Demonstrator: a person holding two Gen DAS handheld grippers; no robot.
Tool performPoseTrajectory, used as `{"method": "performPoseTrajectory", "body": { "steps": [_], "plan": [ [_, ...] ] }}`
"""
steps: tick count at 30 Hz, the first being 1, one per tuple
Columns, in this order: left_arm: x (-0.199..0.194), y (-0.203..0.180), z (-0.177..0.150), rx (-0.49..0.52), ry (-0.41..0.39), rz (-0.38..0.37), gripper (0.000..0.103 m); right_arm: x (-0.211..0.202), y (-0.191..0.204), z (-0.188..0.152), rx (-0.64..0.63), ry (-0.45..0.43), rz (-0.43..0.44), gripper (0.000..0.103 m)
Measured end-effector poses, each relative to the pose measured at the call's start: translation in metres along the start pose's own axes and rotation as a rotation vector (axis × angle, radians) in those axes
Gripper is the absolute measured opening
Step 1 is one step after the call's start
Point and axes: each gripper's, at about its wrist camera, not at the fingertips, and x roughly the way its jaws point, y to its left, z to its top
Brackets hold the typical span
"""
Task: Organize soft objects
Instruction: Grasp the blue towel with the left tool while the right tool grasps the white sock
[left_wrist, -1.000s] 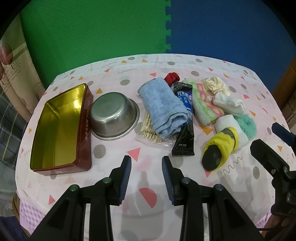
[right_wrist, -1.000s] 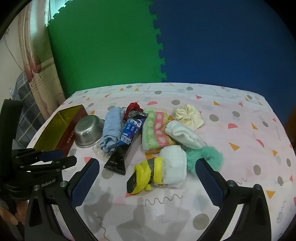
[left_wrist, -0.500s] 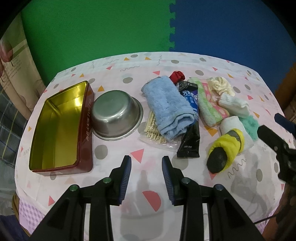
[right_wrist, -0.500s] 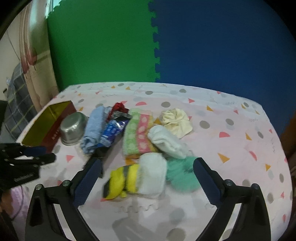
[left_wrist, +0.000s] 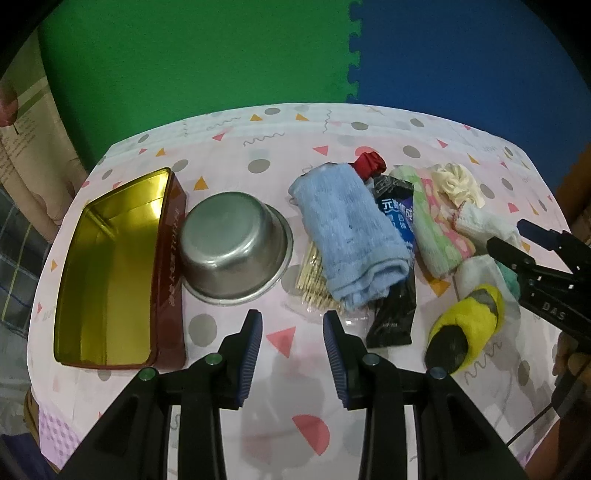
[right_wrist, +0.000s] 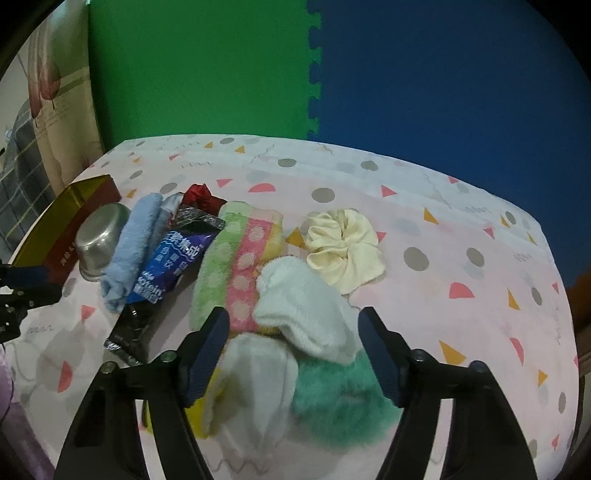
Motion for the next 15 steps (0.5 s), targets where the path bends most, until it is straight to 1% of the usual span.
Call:
{"method": "performPoseTrajectory", "body": {
  "steps": [1, 3, 5, 7, 8, 13, 15],
  "plan": [
    [0.001, -0.001, 0.002, 0.001, 0.001, -0.001, 0.035, 0.003, -0.001, 0.001, 0.000, 0.003, -0.001, 0.068],
    [0.004, -0.002, 0.005, 0.005, 0.003, 0.001, 0.035, 0.009, -0.003, 0.000, 0.001, 0.005, -0.004, 0.062],
    [0.006, -0.002, 0.009, 0.006, 0.006, -0.003, 0.035, 0.016, -0.005, 0.000, 0.004, 0.017, 0.003, 0.052],
    [0.009, -0.004, 0.013, 0.005, 0.014, -0.010, 0.035, 0.020, -0.006, -0.001, 0.008, 0.022, 0.009, 0.050],
    [0.010, -0.005, 0.015, 0.006, 0.016, -0.009, 0.035, 0.021, -0.006, -0.002, 0.009, 0.022, 0.013, 0.044],
    [0.012, -0.013, 0.024, 0.020, 0.004, -0.016, 0.035, 0.017, -0.011, -0.004, 0.037, -0.009, 0.022, 0.027],
    [0.012, -0.017, 0.029, 0.022, 0.004, -0.035, 0.035, 0.010, -0.016, -0.005, 0.063, -0.030, 0.026, 0.027]
  ]
}}
